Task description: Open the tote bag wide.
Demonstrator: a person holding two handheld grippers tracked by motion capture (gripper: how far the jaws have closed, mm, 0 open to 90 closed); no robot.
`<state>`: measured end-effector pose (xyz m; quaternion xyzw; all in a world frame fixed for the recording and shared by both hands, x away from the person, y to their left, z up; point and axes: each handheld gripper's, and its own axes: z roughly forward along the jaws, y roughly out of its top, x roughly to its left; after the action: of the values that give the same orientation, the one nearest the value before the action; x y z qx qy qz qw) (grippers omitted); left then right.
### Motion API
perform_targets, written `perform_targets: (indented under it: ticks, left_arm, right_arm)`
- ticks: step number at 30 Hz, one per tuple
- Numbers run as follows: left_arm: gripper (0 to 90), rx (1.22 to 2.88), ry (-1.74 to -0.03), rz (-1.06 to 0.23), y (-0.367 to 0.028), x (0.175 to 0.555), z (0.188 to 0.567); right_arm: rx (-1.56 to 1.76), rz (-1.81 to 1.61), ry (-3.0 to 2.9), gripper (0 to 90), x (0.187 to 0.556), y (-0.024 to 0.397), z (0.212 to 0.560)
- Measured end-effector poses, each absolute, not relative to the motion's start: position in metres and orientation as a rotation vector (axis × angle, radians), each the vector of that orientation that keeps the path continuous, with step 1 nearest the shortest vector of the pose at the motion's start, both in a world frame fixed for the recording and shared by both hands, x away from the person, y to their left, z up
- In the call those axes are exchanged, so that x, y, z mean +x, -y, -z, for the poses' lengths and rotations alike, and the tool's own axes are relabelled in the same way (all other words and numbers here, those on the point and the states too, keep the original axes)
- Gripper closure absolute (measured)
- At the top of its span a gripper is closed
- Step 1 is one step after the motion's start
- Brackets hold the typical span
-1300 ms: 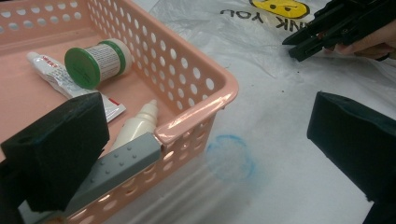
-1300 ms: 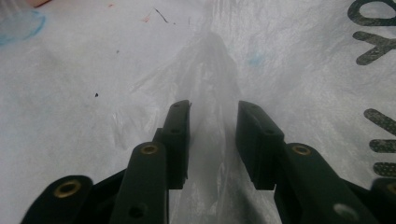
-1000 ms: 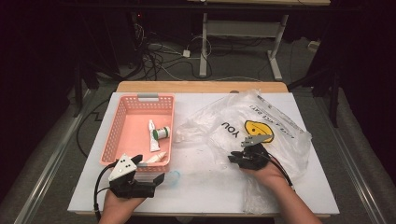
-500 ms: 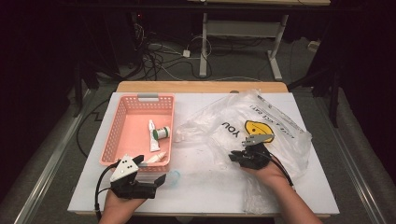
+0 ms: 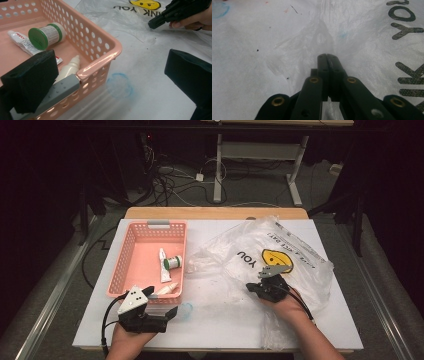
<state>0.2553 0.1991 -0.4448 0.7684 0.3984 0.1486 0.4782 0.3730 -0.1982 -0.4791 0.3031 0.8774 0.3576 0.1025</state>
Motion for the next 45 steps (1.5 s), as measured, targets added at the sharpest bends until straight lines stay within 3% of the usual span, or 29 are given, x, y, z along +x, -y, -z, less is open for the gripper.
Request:
perform_targets:
  ticks: [20,45]
  left_arm:
    - [0.0,1.824,-0.933,-0.364,-0.196,0.269,0.430]
    - [0.0,1.779,-1.043,-0.372,-0.220,0.285,0.422]
  right_arm:
    - [0.926,-1.237,-2.311,90.0,0.371,0.216,0.437]
    - [0.868,-1.397,-2.160,90.0,0.357,0.231,0.418]
